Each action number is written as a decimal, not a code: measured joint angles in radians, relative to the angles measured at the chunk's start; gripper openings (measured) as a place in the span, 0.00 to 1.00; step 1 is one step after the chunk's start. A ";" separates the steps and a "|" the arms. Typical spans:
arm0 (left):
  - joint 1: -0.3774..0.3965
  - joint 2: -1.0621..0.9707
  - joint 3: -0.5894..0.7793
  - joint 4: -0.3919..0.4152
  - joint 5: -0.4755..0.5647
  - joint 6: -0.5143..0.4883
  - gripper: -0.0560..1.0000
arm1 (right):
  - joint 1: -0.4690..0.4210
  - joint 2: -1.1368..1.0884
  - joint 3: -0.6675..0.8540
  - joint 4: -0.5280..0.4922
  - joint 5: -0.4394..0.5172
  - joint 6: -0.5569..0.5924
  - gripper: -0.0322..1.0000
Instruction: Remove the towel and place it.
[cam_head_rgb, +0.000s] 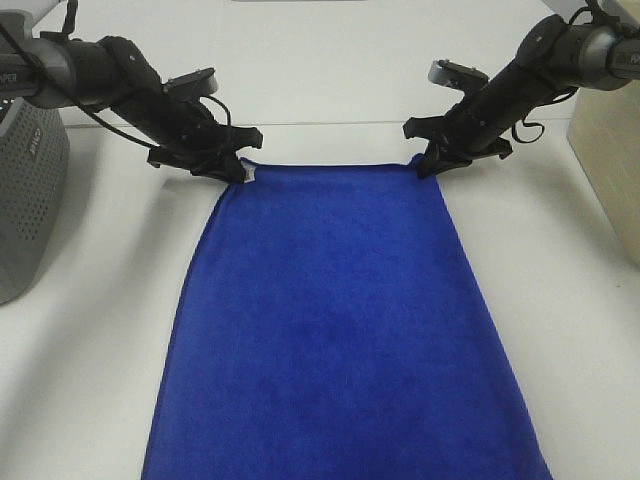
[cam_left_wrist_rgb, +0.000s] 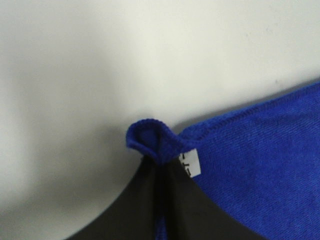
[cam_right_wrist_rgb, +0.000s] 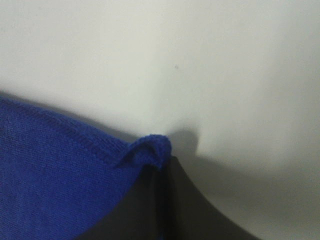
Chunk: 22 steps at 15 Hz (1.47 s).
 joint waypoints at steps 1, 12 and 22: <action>-0.001 -0.001 0.000 0.000 -0.042 0.003 0.06 | 0.000 0.001 -0.025 0.000 -0.018 0.000 0.04; -0.012 -0.001 0.000 -0.002 -0.378 0.165 0.06 | 0.007 0.001 -0.087 0.103 -0.257 -0.106 0.04; -0.018 0.039 -0.143 -0.002 -0.396 0.322 0.06 | 0.009 0.007 -0.088 0.112 -0.390 -0.098 0.04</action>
